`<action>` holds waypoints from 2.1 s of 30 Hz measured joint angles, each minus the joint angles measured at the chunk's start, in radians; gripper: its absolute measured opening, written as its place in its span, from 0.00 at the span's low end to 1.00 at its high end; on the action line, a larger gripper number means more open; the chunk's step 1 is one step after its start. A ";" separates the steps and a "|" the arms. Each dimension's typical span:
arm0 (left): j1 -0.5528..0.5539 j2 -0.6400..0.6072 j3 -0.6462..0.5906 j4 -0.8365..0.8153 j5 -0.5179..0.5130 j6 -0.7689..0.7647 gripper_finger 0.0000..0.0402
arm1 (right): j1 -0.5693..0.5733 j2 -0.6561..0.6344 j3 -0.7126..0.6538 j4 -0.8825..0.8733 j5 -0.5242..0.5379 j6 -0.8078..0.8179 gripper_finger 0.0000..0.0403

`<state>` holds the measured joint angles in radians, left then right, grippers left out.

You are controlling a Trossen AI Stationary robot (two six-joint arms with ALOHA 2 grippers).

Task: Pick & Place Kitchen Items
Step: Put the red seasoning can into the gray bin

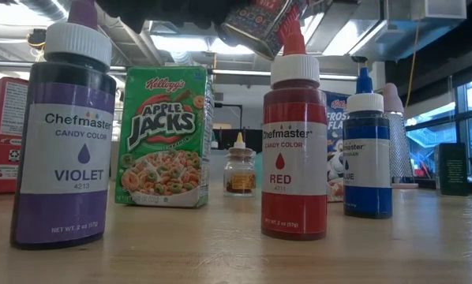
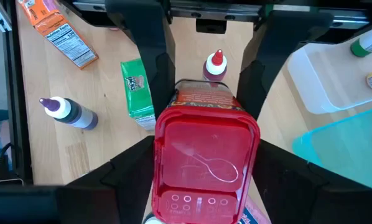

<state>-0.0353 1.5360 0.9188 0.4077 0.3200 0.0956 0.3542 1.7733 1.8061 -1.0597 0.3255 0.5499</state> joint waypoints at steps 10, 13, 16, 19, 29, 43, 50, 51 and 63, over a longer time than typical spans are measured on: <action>0.000 0.000 0.000 -0.020 0.003 -0.003 0.47 | 0.000 0.000 0.001 0.027 0.019 -0.008 0.66; -0.001 0.000 0.000 -0.018 0.004 -0.003 0.45 | 0.000 -0.001 0.001 0.027 0.002 -0.013 0.70; -0.001 -0.011 0.000 -0.043 0.004 -0.005 0.45 | 0.001 -0.006 0.001 0.016 -0.057 -0.023 0.72; 0.006 -0.051 0.000 -0.076 0.006 -0.004 0.46 | 0.019 -0.021 0.009 0.009 -0.036 0.073 0.72; 0.059 -0.269 0.001 -0.233 0.001 -0.004 0.45 | 0.182 -0.040 0.079 -0.137 0.440 0.234 0.72; 0.064 -0.439 0.000 -0.245 -0.004 -0.006 0.46 | 0.176 -0.041 0.014 0.049 0.632 0.201 0.72; 0.063 -0.462 0.000 -0.198 -0.015 -0.031 0.46 | 0.143 -0.040 0.012 0.178 0.634 0.055 0.72; 0.064 -0.462 0.000 -0.187 -0.015 -0.031 0.46 | 0.140 -0.040 0.012 0.207 0.634 0.022 0.72; 0.063 -0.469 0.001 -0.045 -0.014 -0.046 0.46 | 0.131 -0.040 0.012 0.511 0.537 -0.292 0.72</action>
<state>0.0277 1.0668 0.9195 0.3626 0.3061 0.0499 0.4852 1.7332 1.8179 -0.5488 0.8627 0.2581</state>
